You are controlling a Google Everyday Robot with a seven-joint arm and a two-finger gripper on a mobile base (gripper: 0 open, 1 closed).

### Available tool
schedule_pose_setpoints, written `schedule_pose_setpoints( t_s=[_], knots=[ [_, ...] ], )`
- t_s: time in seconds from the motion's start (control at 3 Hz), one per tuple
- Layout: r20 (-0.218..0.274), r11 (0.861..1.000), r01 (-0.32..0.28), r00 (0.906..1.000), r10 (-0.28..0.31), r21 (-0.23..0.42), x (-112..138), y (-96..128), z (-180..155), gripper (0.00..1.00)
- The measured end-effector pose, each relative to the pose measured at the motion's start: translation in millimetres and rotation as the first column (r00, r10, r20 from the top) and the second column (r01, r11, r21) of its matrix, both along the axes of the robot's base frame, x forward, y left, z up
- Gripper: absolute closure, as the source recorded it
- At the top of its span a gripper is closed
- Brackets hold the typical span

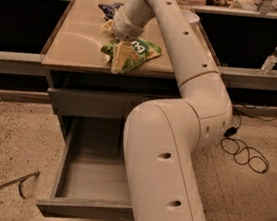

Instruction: Place green rice chip bag into middle drawer

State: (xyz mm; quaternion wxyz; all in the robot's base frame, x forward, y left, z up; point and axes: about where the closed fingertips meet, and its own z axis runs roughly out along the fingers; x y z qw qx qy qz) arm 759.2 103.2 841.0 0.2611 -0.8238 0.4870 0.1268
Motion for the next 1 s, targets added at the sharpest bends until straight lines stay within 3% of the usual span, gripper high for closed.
schedule_pose_setpoints(
  t_s=[0.33, 1.0],
  knots=[
    [0.012, 1.000, 0.007, 0.9999, -0.007, 0.011, 4.8, 4.1, -0.7, 0.34],
    [0.031, 1.000, 0.015, 0.9994, -0.016, 0.022, 8.8, 8.6, 1.8, 0.82]
  ],
)
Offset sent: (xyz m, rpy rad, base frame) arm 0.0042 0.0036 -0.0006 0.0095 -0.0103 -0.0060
